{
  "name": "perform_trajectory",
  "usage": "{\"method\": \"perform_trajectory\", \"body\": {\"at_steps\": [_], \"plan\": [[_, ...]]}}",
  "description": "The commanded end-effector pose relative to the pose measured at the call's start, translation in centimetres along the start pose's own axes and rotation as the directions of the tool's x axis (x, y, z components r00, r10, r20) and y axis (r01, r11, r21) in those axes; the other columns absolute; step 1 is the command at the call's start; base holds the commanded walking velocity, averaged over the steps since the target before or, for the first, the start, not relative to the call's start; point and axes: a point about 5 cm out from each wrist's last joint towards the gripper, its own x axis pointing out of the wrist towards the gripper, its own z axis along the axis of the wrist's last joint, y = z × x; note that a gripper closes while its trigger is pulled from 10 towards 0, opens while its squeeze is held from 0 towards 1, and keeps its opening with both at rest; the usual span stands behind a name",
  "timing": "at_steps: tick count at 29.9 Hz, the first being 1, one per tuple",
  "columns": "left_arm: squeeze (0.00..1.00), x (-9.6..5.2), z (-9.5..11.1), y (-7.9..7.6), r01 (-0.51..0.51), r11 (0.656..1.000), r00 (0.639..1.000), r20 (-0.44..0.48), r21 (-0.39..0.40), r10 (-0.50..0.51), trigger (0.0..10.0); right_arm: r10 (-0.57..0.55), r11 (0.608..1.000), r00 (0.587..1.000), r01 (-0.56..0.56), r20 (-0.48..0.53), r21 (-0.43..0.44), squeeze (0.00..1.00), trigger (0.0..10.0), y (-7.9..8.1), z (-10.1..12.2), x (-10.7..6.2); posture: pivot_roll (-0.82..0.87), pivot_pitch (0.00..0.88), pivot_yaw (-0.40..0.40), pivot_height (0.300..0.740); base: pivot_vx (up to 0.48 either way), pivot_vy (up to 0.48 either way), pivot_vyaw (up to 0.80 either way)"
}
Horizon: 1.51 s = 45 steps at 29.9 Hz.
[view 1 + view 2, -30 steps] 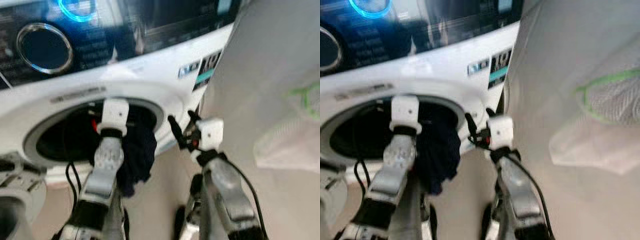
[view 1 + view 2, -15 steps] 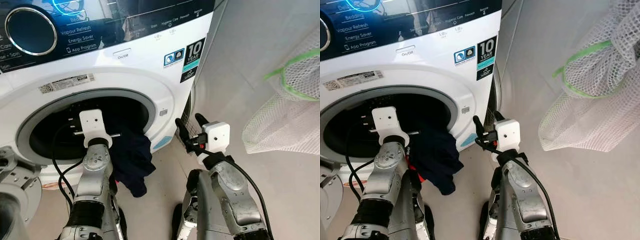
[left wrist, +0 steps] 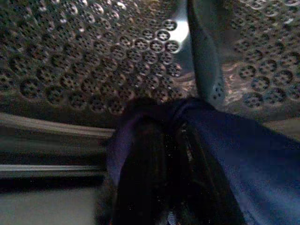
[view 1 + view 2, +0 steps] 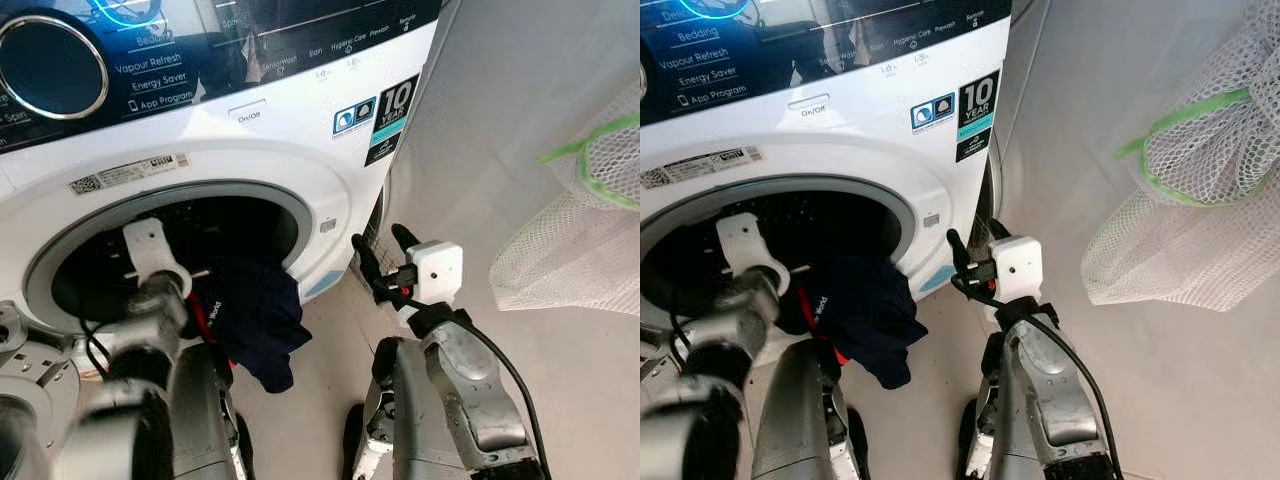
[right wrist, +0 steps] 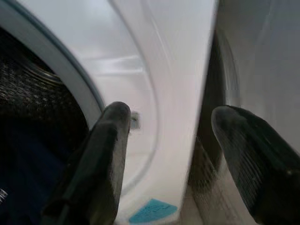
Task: Clothes washing
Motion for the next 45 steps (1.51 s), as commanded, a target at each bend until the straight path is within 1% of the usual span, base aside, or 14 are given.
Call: {"method": "perform_trajectory", "body": {"at_steps": [1, 5, 8, 11, 13, 17, 18, 22, 27, 29, 32, 34, 39, 45], "plan": [[0.0, 0.2, -0.4, 0.7, -0.008, 1.0, 0.999, -0.045, 0.01, 0.008, 10.0, -0.008, 1.0, 1.0, 0.008, -0.009, -0.004, 0.0, 10.0, -0.4, 0.0, -0.7, 0.02, 0.333, -0.101, 0.511, 0.0, 0.0, 0.0], [0.0, 0.6, 3.1, 2.9, -0.095, 0.994, 0.995, -0.002, 0.046, 0.095, 10.0, -0.011, 1.0, 1.0, 0.011, -0.026, -0.022, 0.0, 10.0, -0.9, 0.0, -1.5, -0.02, 0.337, -0.119, 0.511, 0.0, 0.0, 0.0], [0.0, 0.6, 3.9, 3.2, -0.108, 0.992, 0.994, 0.018, 0.071, 0.107, 10.0, -0.01, 1.0, 1.0, 0.01, -0.029, -0.024, 0.0, 10.0, -0.9, 0.1, -1.8, -0.03, 0.339, -0.127, 0.511, 0.0, 0.0, 0.0], [0.0, 0.6, 7.0, 3.5, -0.134, 0.966, 0.989, 0.095, 0.221, 0.115, 10.0, -0.006, 1.0, 0.999, 0.005, -0.041, -0.028, 0.0, 10.0, -1.0, 0.3, -2.2, -0.05, 0.348, -0.14, 0.511, 0.0, 0.0, 0.0], [0.0, 0.6, 7.5, 3.6, -0.147, 0.958, 0.986, 0.109, 0.244, 0.124, 10.0, -0.005, 1.0, 0.999, 0.004, -0.043, -0.03, 0.0, 10.0, -1.0, 0.4, -2.3, -0.05, 0.349, -0.142, 0.511, 0.0, 0.0, 0.0], [0.0, 0.2, 10.5, 4.0, -0.212, 0.943, 0.963, 0.219, 0.257, 0.157, 10.0, -0.005, 0.999, 0.999, 0.004, -0.048, -0.037, 0.0, 10.0, -1.2, 0.6, -2.5, -0.06, 0.359, -0.147, 0.511, 0.0, 0.0, 0.0], [0.0, 0.0, 12.0, 4.0, -0.243, 0.938, 0.943, 0.286, 0.248, 0.168, 10.0, -0.007, 0.999, 0.999, 0.005, -0.049, -0.039, 0.0, 10.0, -1.3, 0.7, -2.6, -0.06, 0.361, -0.148, 0.511, 0.0, 0.0, 0.0], [0.0, -0.5, 14.0, 3.2, -0.282, 0.923, 0.898, 0.411, 0.263, 0.158, 10.0, -0.013, 0.999, 0.998, 0.011, -0.054, -0.039, 0.0, 10.0, -1.3, 0.7, -2.7, -0.05, 0.37, -0.148, 0.511, 0.0, 0.0, 0.0], [0.0, -0.3, 12.9, 1.8, -0.234, 0.914, 0.902, 0.424, 0.332, 0.077, 10.0, -0.015, 0.999, 0.998, 0.013, -0.054, -0.031, 0.0, 10.0, -1.1, 0.8, -2.6, -0.04, 0.378, -0.147, 0.511, 0.0, 0.0, 0.0], [0.0, 0.3, 10.1, 0.5, -0.118, 0.901, 0.952, 0.306, 0.417, -0.017, 10.0, -0.015, 1.0, 0.998, 0.013, -0.054, -0.027, 0.0, 10.0, -1.0, 0.8, -2.6, -0.04, 0.378, -0.147, 0.511, 0.0, 0.0, 0.0], [0.0, 0.7, 6.7, -1.0, 0.017, 0.873, 0.976, 0.18, 0.487, -0.119, 10.0, -0.016, 1.0, 0.998, 0.015, -0.056, -0.025, 0.0, 10.0, -1.0, 0.7, -2.6, -0.04, 0.381, -0.144, 0.511, 0.0, 0.0, 0.0], [0.0, 0.6, 4.4, -2.3, 0.115, 0.868, 0.973, 0.119, 0.484, -0.196, 10.0, -0.015, 1.0, 0.998, 0.014, -0.057, -0.023, 0.0, 10.0, -1.0, 0.7, -2.6, -0.03, 0.385, -0.143, 0.511, 0.0, 0.0, 0.0], [0.0, 0.3, 1.4, -4.0, 0.203, 0.859, 0.967, 0.04, 0.47, -0.251, 10.0, -0.015, 1.0, 0.998, 0.014, -0.059, -0.016, 0.0, 10.0, -0.8, 0.6, -2.4, -0.02, 0.386, -0.142, 0.511, 0.0, 0.0, 0.0], [0.0, 0.2, 0.7, -4.4, 0.201, 0.856, 0.965, 0.054, 0.476, -0.257, 10.0, -0.006, 1.0, 0.999, 0.005, -0.053, -0.007, 0.0, 10.0, -0.5, 0.6, -2.0, -0.01, 0.382, -0.14, 0.511, 0.0, 0.0, 0.0]]}}
